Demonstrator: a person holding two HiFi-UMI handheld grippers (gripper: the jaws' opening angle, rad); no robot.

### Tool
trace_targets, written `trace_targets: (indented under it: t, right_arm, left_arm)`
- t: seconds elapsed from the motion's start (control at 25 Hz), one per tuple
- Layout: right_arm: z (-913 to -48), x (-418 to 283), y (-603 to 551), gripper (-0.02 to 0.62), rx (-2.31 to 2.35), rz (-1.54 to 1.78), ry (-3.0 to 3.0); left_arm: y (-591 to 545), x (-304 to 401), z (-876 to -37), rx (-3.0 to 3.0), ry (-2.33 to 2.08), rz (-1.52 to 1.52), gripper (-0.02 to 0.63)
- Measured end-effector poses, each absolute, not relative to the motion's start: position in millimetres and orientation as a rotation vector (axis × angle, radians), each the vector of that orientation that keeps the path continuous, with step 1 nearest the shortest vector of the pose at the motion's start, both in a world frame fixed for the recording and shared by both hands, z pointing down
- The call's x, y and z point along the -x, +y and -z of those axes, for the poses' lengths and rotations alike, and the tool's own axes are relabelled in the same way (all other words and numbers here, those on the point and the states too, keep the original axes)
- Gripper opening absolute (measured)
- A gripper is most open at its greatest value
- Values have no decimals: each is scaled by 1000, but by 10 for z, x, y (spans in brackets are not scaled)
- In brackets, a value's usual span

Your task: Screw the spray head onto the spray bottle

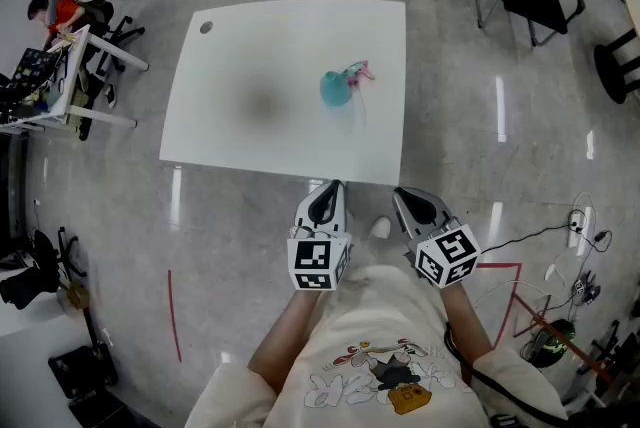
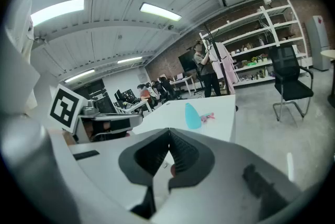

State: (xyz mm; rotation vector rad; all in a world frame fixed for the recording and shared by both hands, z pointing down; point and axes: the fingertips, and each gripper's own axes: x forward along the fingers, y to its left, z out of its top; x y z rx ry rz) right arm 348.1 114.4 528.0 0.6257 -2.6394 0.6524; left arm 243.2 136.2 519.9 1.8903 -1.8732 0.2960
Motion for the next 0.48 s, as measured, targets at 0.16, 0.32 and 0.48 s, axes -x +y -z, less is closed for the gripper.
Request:
trace_targets:
  t: [0.16, 0.32, 0.48]
  right_arm:
    - [-5404, -3292, 910, 8, -667, -654, -2610]
    - [-5435, -3271, 598, 7, -761, -664, -2569]
    - [-5393, -3000, 295, 8, -822, -661, -2541]
  left_arm:
    - [875, -1915, -5379, -1974, -1931, -343, 6]
    - [343, -1652, -5639, -2110, -1899, -329, 17]
    - [-135, -1305, -5893, -2198, -1852, -364, 265]
